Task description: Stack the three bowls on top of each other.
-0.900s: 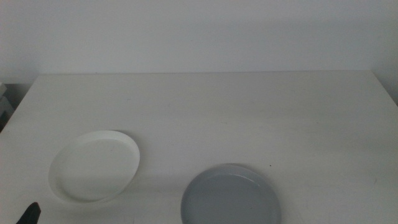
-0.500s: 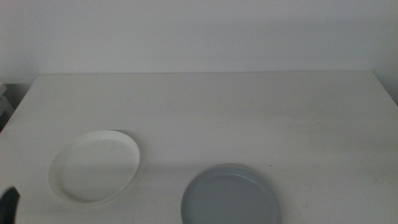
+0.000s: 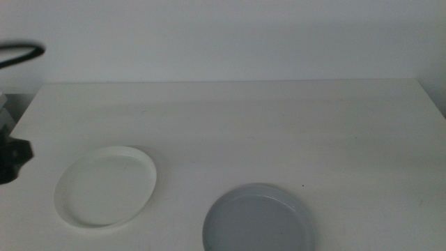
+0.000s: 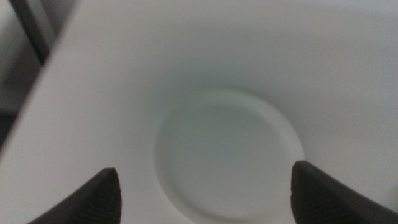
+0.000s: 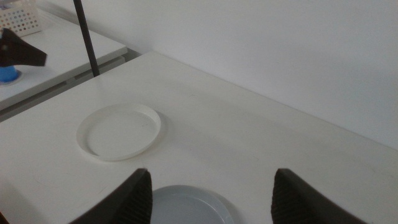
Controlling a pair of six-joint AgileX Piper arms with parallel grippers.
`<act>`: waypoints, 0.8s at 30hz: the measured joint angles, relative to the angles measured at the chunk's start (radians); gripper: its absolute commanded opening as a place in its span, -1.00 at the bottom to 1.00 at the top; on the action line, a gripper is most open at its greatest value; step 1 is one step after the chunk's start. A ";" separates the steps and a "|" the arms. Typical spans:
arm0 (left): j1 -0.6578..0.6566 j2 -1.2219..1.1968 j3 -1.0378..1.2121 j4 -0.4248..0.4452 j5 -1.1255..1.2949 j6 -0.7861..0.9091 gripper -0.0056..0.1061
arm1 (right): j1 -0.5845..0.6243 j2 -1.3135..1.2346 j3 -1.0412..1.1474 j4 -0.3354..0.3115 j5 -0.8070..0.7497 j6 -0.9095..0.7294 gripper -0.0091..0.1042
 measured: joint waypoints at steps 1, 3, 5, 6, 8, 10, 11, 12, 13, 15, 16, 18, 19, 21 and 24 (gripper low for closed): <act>0.000 0.033 -0.021 -0.010 0.027 0.000 0.98 | 0.000 0.000 0.000 0.000 0.000 0.000 0.04; 0.000 0.084 -0.041 -0.024 0.057 0.000 0.98 | 0.000 0.000 0.000 0.000 0.000 0.000 0.04; 0.000 0.134 -0.045 -0.027 0.069 0.000 0.98 | 0.000 0.000 0.000 0.000 0.000 0.000 0.04; 0.000 0.153 -0.046 -0.027 0.071 -0.001 0.98 | 0.000 0.000 0.000 0.000 0.000 0.000 0.04; 0.000 0.197 -0.046 -0.038 0.062 -0.017 0.98 | 0.000 0.000 0.000 0.000 0.000 0.000 0.04; 0.001 0.243 -0.048 -0.046 0.053 -0.024 0.98 | 0.000 0.000 0.000 0.000 0.000 0.000 0.04; 0.003 0.269 -0.053 -0.050 0.052 -0.025 0.98 | 0.000 0.000 0.000 0.000 0.000 0.000 0.04; 0.008 0.292 -0.060 -0.050 0.054 -0.027 0.98 | 0.000 0.000 0.000 0.000 0.000 0.000 0.04; 0.016 0.323 -0.070 -0.052 0.054 -0.027 0.98 | 0.000 0.000 0.000 0.000 0.000 0.000 0.04; 0.032 0.384 -0.100 -0.052 0.054 -0.027 0.98 | 0.000 0.000 0.000 0.000 0.000 0.000 0.03; 0.040 0.421 -0.117 -0.053 0.054 -0.023 0.98 | 0.000 0.000 0.000 0.000 0.000 0.000 0.03; 0.052 0.499 -0.148 -0.053 0.053 -0.005 0.98 | 0.000 0.000 0.000 0.000 0.000 0.000 0.03; 0.057 0.539 -0.166 -0.053 0.053 0.013 0.98 | 0.000 0.000 0.000 0.000 0.000 0.000 0.03; 0.064 0.608 -0.200 -0.053 0.055 0.043 0.98 | 0.000 0.000 0.000 0.000 0.000 0.000 0.03; 0.065 0.708 -0.244 -0.053 0.057 0.105 0.98 | 0.000 0.000 0.000 0.000 0.000 0.000 0.03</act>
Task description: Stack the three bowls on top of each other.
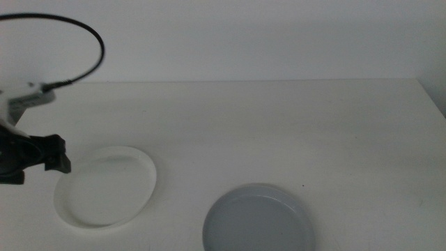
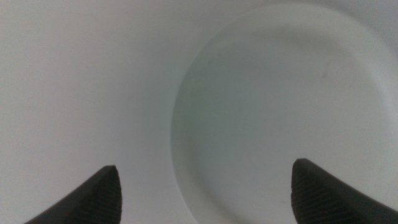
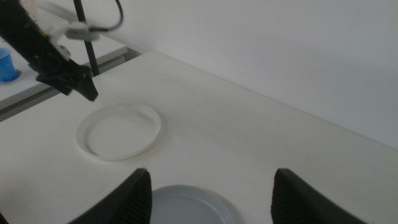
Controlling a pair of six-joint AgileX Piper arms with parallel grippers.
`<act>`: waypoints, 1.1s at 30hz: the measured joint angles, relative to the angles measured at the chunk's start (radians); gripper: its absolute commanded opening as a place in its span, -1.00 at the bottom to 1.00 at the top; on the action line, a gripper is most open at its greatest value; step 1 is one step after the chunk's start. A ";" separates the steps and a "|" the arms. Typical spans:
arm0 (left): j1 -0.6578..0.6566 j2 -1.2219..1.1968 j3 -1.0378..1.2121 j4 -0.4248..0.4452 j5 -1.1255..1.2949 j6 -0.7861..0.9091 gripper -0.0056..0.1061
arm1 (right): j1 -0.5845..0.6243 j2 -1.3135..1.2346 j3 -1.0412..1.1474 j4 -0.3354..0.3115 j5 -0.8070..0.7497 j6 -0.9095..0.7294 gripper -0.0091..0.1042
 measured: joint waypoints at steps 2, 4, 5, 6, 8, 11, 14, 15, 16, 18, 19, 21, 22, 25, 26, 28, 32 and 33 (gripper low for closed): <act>0.000 0.067 -0.025 0.000 -0.002 0.045 0.98 | 0.000 0.000 0.000 0.000 0.000 0.000 0.03; 0.000 0.123 -0.044 -0.002 -0.007 0.075 0.98 | 0.000 0.000 0.000 0.000 0.000 0.000 0.03; 0.000 0.152 -0.052 -0.003 -0.013 0.085 0.98 | 0.000 0.000 0.000 0.000 0.000 0.000 0.03; 0.000 0.180 -0.055 -0.003 -0.017 0.089 0.98 | 0.000 0.000 0.000 0.000 0.000 0.000 0.03; 0.000 0.228 -0.063 -0.005 -0.031 0.098 0.98 | 0.000 0.000 0.000 0.000 0.000 0.000 0.03; 0.000 0.279 -0.064 -0.011 -0.061 0.103 0.88 | 0.000 0.000 0.000 0.000 0.000 0.000 0.03; 0.000 0.309 -0.066 -0.010 -0.068 0.105 0.50 | 0.000 0.000 0.000 0.000 0.000 0.000 0.03; 0.000 0.311 -0.066 -0.011 -0.072 0.106 0.35 | 0.000 0.000 0.000 0.000 0.000 0.000 0.03; 0.000 0.314 -0.069 -0.011 -0.076 0.106 0.16 | 0.000 0.000 0.000 0.000 0.000 0.000 0.03; 0.000 0.322 -0.073 -0.017 -0.082 0.106 -0.22 | 0.000 0.000 0.000 0.000 0.000 0.000 0.03; 0.000 0.325 -0.075 -0.021 -0.084 0.106 -0.44 | 0.000 0.000 0.000 0.000 0.000 0.000 0.03; 0.000 0.328 -0.075 -0.024 -0.087 0.106 -0.83 | 0.000 0.000 0.000 0.000 0.000 0.000 0.03; 0.001 0.329 -0.075 -0.027 -0.087 0.106 -0.89 | 0.000 0.000 0.000 0.000 0.000 0.000 0.03; 0.004 0.318 -0.075 -0.031 -0.080 0.105 -0.90 | 0.000 0.000 0.000 0.000 0.000 0.000 0.03; 0.008 0.307 -0.075 -0.033 -0.069 0.100 -0.90 | 0.000 0.000 0.000 0.000 0.000 0.000 0.03; 0.009 0.266 -0.074 -0.033 -0.037 0.080 -0.90 | 0.000 0.000 0.000 0.000 0.000 0.000 0.03; -0.010 0.107 -0.074 -0.040 0.017 0.046 -0.90 | 0.000 0.000 0.000 0.000 0.000 -0.001 0.03; -0.031 0.061 -0.074 -0.046 0.033 0.041 -0.90 | 0.000 0.000 0.000 0.000 0.000 -0.001 0.03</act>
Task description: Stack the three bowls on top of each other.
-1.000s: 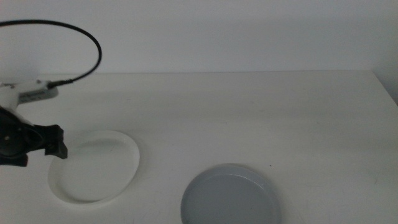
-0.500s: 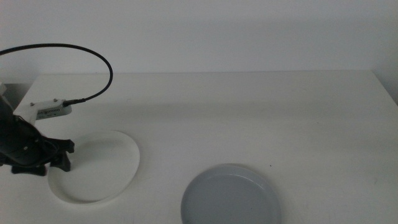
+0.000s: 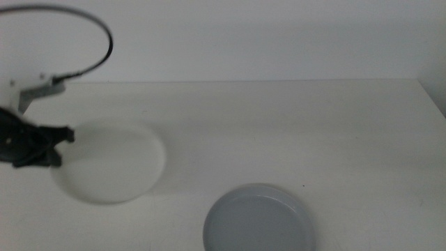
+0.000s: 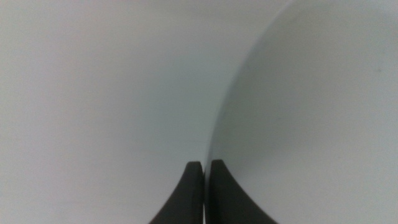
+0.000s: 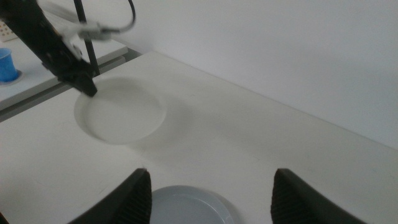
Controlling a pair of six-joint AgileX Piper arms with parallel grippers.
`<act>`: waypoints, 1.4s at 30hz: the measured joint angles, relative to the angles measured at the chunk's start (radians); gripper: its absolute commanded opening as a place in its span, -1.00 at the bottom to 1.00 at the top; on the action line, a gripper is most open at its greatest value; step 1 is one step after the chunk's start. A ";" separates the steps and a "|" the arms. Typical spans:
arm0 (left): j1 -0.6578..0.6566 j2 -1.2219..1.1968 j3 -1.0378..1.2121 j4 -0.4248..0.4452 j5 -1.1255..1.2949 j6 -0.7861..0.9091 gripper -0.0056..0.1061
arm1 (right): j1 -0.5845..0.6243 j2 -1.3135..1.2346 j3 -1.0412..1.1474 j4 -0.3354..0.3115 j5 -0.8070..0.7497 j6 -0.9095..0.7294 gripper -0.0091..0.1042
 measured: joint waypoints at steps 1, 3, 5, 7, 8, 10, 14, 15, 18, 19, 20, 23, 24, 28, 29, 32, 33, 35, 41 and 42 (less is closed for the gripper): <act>-0.023 -0.044 0.000 -0.007 0.012 -0.004 -0.90 | 0.000 0.000 0.000 0.000 0.000 0.000 0.03; -0.103 -0.116 0.000 -0.019 0.035 -0.015 -0.90 | 0.000 0.000 0.000 0.000 0.000 0.000 0.03; -0.200 -0.159 0.000 -0.032 0.054 -0.037 -0.90 | 0.000 0.000 0.000 0.000 0.000 0.000 0.03; -0.294 -0.180 0.000 -0.038 0.066 -0.071 -0.90 | 0.000 0.000 0.000 0.000 0.000 0.000 0.03; -0.344 -0.182 0.000 -0.039 0.068 -0.089 -0.90 | 0.000 0.000 0.000 0.000 0.000 0.000 0.03; -0.433 -0.176 0.001 -0.039 0.065 -0.111 -0.90 | 0.000 0.000 0.000 0.000 0.000 0.000 0.03; -0.588 -0.126 0.001 -0.039 0.008 -0.146 -0.90 | 0.000 0.000 0.000 0.000 0.000 0.000 0.03; -0.618 -0.105 0.001 -0.039 -0.013 -0.155 -0.90 | 0.000 0.000 0.000 0.000 0.000 0.000 0.03; -0.685 -0.039 0.001 -0.040 -0.066 -0.171 -0.90 | 0.000 0.000 0.000 0.000 0.000 0.000 0.03; -0.700 -0.019 0.001 -0.040 -0.080 -0.172 -0.90 | 0.000 0.000 0.000 0.000 0.000 0.000 0.03; -0.718 0.005 0.001 -0.040 -0.100 -0.173 -0.90 | 0.000 0.000 0.000 0.000 0.000 0.000 0.03; -0.759 0.072 0.001 -0.041 -0.156 -0.173 -0.90 | 0.000 0.000 0.000 0.000 0.000 0.000 0.03; -0.768 0.091 0.001 -0.041 -0.169 -0.173 -0.90 | 0.000 0.000 0.000 0.000 0.000 0.000 0.03; -0.775 0.141 0.001 -0.043 -0.189 -0.173 -0.81 | 0.000 0.000 0.000 0.000 0.000 0.000 0.03; -0.775 0.145 0.001 -0.040 -0.190 -0.173 -0.74 | 0.000 0.000 0.000 0.000 0.000 0.000 0.03; -0.775 0.143 0.001 -0.027 -0.190 -0.173 -0.33 | 0.000 0.000 0.000 0.000 0.000 0.000 0.03; -0.775 0.138 0.001 -0.018 -0.190 -0.173 -0.15 | 0.000 0.000 0.000 0.000 0.000 0.000 0.03; -0.775 0.124 0.001 0.002 -0.186 -0.173 0.21 | 0.000 0.000 0.000 0.000 0.000 0.000 0.03; -0.754 0.023 0.001 0.115 -0.170 -0.173 0.77 | 0.000 0.000 0.000 0.000 0.000 0.000 0.03; -0.741 -0.005 0.001 0.125 -0.168 -0.173 0.77 | 0.000 0.000 0.000 0.000 0.000 0.000 0.03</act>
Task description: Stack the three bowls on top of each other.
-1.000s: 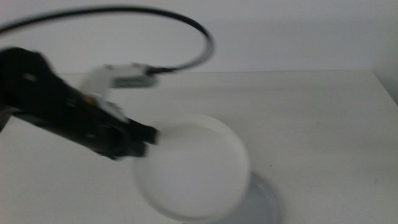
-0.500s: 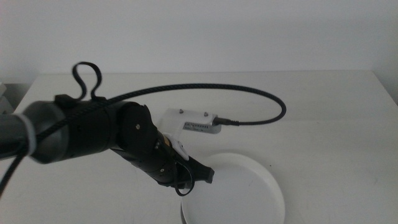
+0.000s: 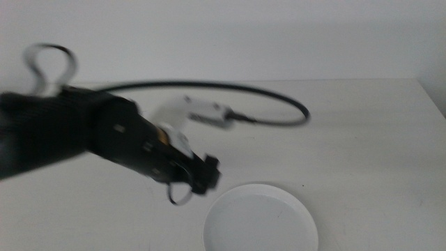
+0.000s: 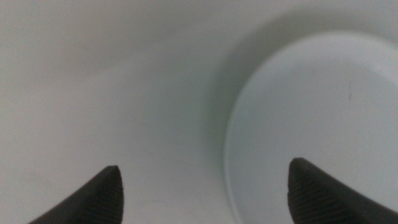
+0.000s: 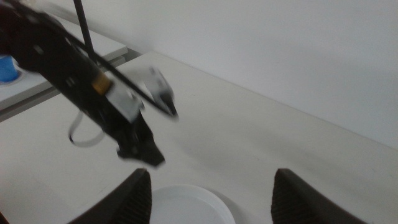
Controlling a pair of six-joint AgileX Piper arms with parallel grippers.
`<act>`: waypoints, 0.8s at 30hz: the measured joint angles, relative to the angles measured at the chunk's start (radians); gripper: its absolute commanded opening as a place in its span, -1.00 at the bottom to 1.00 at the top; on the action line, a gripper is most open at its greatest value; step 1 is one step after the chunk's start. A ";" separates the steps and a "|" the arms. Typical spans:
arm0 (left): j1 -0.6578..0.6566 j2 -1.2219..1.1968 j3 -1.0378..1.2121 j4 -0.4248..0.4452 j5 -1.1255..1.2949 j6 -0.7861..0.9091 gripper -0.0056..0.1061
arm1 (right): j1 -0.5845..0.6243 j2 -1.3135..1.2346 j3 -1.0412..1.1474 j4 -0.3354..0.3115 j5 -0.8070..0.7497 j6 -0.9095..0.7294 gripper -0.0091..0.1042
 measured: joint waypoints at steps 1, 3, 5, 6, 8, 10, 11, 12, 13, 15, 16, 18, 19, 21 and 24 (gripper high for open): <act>0.013 -0.030 0.000 0.006 0.002 0.000 0.77 | 0.000 0.000 0.000 0.000 0.000 0.000 0.03; 0.062 -0.096 0.000 0.013 0.013 0.000 0.77 | 0.000 0.000 0.000 0.000 0.000 0.000 0.03; 0.107 -0.160 0.000 0.018 0.041 0.000 0.77 | 0.000 0.000 0.000 0.000 0.000 0.000 0.03; 0.130 -0.198 0.000 0.020 0.055 0.000 0.77 | 0.000 0.000 0.000 0.000 0.000 0.000 0.03; 0.163 -0.264 0.000 0.022 0.077 0.000 0.77 | 0.000 0.000 0.000 0.000 0.000 0.000 0.03; 0.182 -0.336 0.000 0.022 0.087 0.000 0.77 | 0.000 0.000 0.000 0.000 0.000 0.000 0.03; 0.188 -0.371 0.000 0.022 0.088 0.000 0.77 | 0.000 0.000 0.000 0.000 0.000 0.000 0.03; 0.192 -0.403 0.000 0.022 0.088 0.000 0.77 | 0.000 0.000 0.000 0.000 0.000 0.000 0.03; 0.193 -0.428 0.000 0.022 0.086 0.000 0.77 | 0.000 0.000 0.000 0.000 0.000 0.000 0.03; 0.193 -0.484 0.000 0.022 0.070 0.000 0.77 | 0.000 0.000 0.000 0.000 0.000 0.000 0.03; 0.193 -0.504 0.000 0.022 0.061 0.000 0.77 | 0.000 0.000 0.000 0.000 0.000 0.000 0.03; 0.193 -0.553 0.001 0.022 0.023 0.000 0.77 | 0.000 0.000 0.000 0.000 0.000 0.000 0.03; 0.193 -0.575 0.001 0.024 0.006 0.000 0.77 | 0.000 0.000 0.000 0.000 0.000 0.000 0.03; 0.193 -0.617 0.001 0.030 -0.030 0.000 0.77 | 0.000 0.000 0.000 0.000 0.000 0.000 0.03; 0.193 -0.659 0.001 0.054 -0.052 0.000 0.77 | 0.000 0.000 0.000 0.000 0.000 0.000 0.03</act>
